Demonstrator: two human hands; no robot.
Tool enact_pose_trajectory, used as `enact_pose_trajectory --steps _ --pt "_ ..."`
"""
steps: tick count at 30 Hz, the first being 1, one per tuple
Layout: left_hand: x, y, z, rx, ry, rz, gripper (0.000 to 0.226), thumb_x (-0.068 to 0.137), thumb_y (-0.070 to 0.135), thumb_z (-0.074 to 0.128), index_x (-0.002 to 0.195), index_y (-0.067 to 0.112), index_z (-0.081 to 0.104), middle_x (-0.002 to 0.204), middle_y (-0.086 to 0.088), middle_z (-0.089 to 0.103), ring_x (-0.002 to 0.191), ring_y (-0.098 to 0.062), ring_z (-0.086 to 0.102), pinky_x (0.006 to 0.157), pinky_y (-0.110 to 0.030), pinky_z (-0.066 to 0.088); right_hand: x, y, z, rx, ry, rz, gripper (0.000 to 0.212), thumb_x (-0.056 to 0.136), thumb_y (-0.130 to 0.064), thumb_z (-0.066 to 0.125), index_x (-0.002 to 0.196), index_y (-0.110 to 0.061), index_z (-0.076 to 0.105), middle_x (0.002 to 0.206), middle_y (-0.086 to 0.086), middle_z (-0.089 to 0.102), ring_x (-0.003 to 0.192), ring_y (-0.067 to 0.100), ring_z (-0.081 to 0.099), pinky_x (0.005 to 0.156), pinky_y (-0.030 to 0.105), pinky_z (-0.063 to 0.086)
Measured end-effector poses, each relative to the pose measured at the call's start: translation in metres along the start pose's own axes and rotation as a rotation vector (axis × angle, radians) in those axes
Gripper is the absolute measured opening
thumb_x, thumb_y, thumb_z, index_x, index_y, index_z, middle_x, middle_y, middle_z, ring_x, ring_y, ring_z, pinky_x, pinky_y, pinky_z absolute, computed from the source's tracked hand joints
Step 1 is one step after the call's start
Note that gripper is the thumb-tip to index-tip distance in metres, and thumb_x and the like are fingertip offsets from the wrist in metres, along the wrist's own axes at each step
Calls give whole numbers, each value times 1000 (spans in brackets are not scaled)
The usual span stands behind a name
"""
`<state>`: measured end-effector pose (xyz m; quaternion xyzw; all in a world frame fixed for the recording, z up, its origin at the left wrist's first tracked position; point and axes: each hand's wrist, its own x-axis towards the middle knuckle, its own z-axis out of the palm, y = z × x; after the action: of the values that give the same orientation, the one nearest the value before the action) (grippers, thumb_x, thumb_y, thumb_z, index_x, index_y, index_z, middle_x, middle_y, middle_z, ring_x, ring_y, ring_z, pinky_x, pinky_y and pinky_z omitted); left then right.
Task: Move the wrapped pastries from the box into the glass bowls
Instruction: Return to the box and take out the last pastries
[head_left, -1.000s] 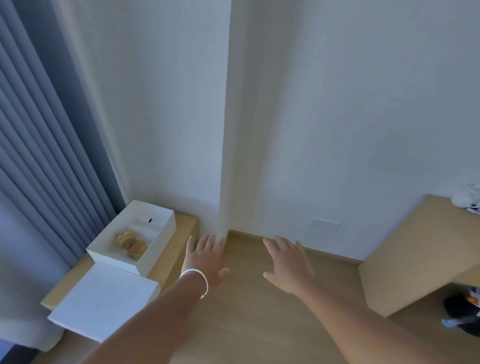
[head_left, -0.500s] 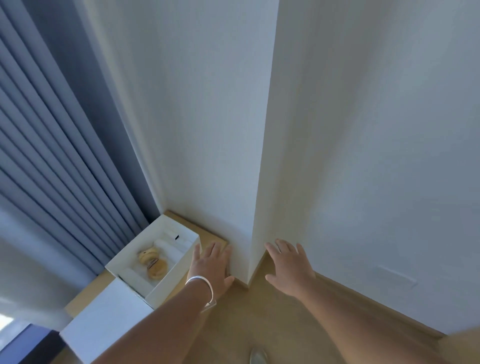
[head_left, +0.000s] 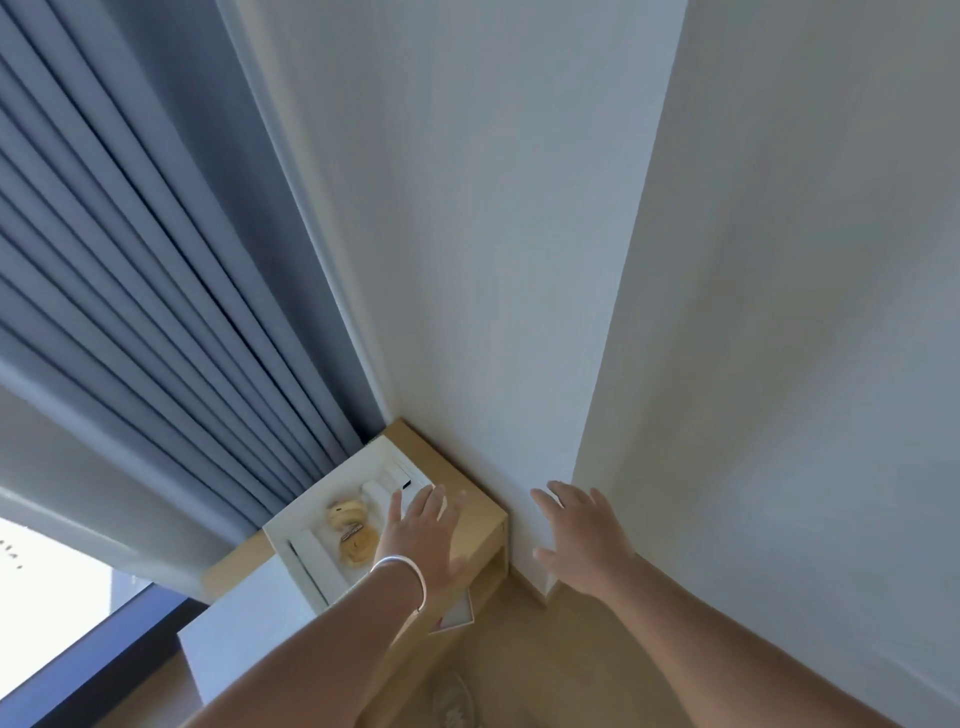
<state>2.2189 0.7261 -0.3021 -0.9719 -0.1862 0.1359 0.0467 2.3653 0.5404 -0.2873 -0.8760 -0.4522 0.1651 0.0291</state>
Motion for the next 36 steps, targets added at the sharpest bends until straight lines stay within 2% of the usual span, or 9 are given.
enact_pose_trajectory --steps 7,12,15,18,22,29,36 --pt "40 -41 14 -53 3 -86 82 92 62 36 153 25 -4 162 -7 10 149 -27 6 116 -56 -1 67 -23 -14 -15 -81 -129 71 94 -38 56 154 -23 21 163 6 16 148 24 18 120 38 13" --pt "51 -98 30 -175 -17 -248 81 93 60 37 154 24 -3 163 -7 6 149 -26 4 117 -55 -1 136 -69 -25 -119 -138 -253 75 93 -37 57 155 -22 18 163 7 16 148 24 17 120 38 13" --pt "42 -139 47 -241 -55 -359 80 94 56 39 154 23 -3 163 -6 6 149 -26 3 118 -55 -1 173 -104 -23 -171 -165 -316 77 93 -38 59 155 -22 17 162 5 17 147 25 19 120 39 15" --pt "25 -175 67 -296 -112 -460 80 94 55 39 154 22 -3 163 -6 8 149 -24 3 118 -54 0 203 -138 -11 -195 -215 -374 77 90 -37 61 154 -23 20 160 4 21 141 27 28 116 39 24" --pt "5 -209 88 -343 -160 -559 80 94 56 38 154 21 -1 162 -6 8 149 -23 3 118 -54 2 238 -176 7 -213 -278 -434 79 89 -37 58 155 -24 16 162 2 16 140 29 30 113 39 29" --pt "-7 -215 125 -431 -257 -659 81 94 57 39 154 21 -3 163 -7 6 149 -25 3 119 -51 3 276 -209 45 -282 -393 -564 76 89 -32 60 153 -22 20 158 6 23 140 27 29 111 38 29" --pt "12 -187 162 -562 -338 -647 82 95 51 45 154 19 -2 162 -11 7 149 -27 3 120 -39 5 312 -210 87 -326 -492 -669 78 87 -27 60 153 -22 19 159 8 21 142 28 26 115 39 25"
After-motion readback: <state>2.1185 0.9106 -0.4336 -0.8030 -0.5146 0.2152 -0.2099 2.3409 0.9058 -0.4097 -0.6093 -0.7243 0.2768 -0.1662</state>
